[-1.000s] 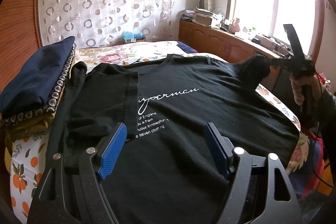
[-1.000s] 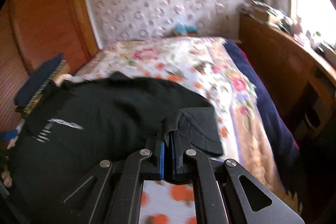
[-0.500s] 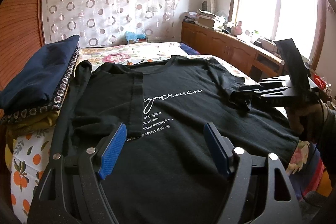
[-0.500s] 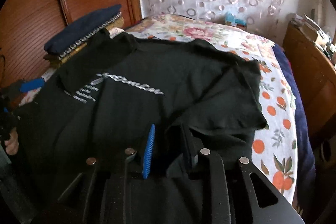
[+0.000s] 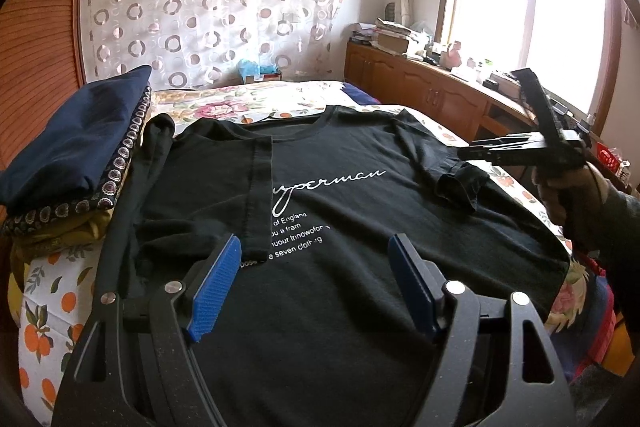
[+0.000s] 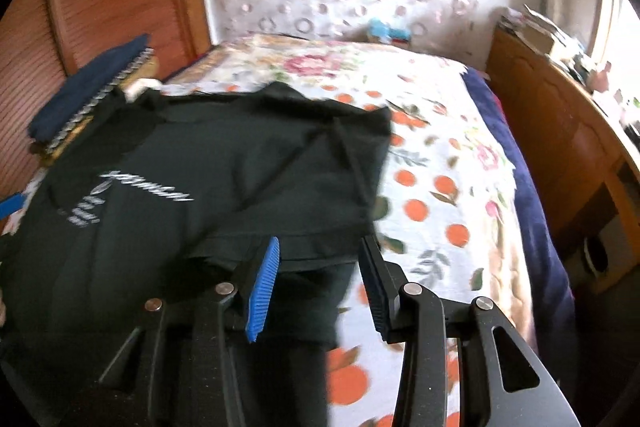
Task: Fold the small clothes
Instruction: 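Lift and fold the gripped side over toward the shirt's center, then lower the folded side onto the shirt and open the right gripper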
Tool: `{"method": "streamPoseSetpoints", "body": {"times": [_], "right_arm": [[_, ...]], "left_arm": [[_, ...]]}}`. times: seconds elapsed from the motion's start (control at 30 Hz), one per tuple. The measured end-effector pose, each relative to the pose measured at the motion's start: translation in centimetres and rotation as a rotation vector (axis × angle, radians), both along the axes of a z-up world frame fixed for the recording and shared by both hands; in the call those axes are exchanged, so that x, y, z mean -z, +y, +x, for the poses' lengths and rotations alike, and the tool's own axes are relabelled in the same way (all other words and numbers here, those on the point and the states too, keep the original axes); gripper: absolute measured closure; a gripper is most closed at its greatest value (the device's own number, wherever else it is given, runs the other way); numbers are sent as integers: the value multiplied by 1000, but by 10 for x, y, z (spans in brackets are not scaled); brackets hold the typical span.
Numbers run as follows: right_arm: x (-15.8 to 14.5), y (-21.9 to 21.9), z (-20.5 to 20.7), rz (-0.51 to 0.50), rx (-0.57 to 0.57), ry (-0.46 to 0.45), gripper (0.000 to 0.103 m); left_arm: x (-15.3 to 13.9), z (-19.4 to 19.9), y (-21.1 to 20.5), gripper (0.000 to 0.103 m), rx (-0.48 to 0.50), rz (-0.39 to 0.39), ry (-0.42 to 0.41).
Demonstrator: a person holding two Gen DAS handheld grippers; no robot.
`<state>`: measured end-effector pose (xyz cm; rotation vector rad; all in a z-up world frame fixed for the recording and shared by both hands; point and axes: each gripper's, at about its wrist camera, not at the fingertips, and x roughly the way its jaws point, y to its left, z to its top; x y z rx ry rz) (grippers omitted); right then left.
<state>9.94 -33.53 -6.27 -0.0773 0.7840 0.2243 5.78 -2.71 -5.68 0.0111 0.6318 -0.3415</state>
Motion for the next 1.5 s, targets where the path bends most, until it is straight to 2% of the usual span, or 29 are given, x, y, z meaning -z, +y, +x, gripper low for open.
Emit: {"method": "streamPoseSetpoints", "body": {"times": [0.17,0.3,0.33,0.37,0.47,0.7,0.93,1.03,1.2,1.3,1.5], "right_arm": [[11,-7,26,19,48,38,60],[10,-7,34,68,24,45,61],[8,-4,34,68,3,37,67],[7,2,34,46,-23,24,86],[4,12,38,13,-48,14,99],[-15,48,43,9,-116,-45,101],[-34,98,60,90,-239,-78,101],[-42,113,70,114,-253,-76,95],[-44,116,70,84,-238,-90,65],[-42,108,63,52,-211,-101,58],[-13,92,63,-37,-136,-63,57]], "left_arm": [[1,0,-2,26,4,3,5],[1,1,-2,26,5,5,7],[1,0,-2,26,6,5,7],[1,1,-2,26,6,4,6],[1,1,-1,26,5,5,5],[1,1,1,26,1,1,5],[6,5,6,26,-11,8,20],[6,3,9,26,-17,3,20],[5,5,12,26,-27,4,20],[1,8,17,26,-35,9,12],[-12,26,33,26,-65,83,-34]]}}
